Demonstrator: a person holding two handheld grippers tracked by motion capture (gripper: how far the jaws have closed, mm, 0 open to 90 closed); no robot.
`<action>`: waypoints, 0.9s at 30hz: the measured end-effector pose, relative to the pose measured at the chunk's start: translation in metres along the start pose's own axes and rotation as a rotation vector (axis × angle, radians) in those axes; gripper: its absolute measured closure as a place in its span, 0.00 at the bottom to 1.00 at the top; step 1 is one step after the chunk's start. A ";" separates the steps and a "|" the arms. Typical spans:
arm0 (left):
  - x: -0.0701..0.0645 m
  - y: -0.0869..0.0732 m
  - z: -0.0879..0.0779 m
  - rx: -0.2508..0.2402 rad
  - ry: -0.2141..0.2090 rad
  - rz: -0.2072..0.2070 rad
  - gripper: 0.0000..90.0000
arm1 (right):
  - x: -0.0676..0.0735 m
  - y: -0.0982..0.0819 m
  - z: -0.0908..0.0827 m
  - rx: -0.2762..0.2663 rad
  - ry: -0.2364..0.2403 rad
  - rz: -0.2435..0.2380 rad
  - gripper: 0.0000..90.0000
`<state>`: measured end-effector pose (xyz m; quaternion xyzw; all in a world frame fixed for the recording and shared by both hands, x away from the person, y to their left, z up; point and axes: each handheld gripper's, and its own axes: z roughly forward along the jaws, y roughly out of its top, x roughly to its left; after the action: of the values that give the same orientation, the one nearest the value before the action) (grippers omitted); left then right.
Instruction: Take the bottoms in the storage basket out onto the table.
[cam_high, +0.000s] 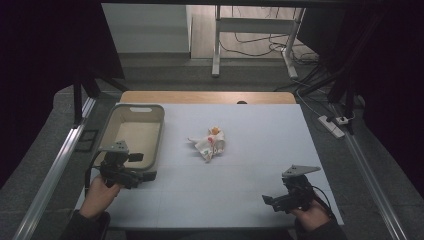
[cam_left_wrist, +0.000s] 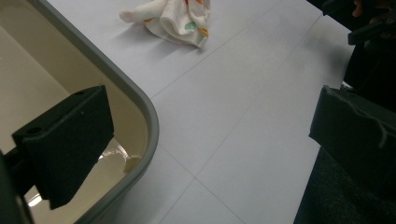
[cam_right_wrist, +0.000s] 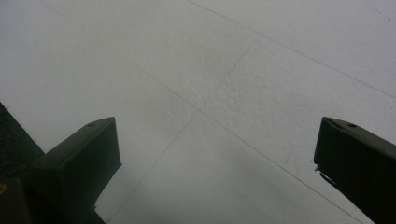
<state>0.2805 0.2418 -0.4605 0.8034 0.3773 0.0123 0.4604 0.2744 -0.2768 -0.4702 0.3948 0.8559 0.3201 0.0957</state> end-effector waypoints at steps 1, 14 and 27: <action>0.000 -0.001 0.000 0.000 0.002 0.002 0.00 | 0.000 0.000 0.000 0.000 0.000 0.000 0.00; -0.003 -0.014 -0.007 -0.001 0.019 -0.007 0.00 | 0.000 0.000 0.000 0.003 -0.002 -0.001 0.00; -0.002 -0.031 -0.019 -0.012 0.043 -0.035 0.00 | 0.000 0.000 0.000 0.004 -0.003 -0.004 0.00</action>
<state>0.2540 0.2636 -0.4720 0.7935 0.4013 0.0238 0.4569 0.2744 -0.2762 -0.4704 0.3939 0.8572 0.3174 0.0969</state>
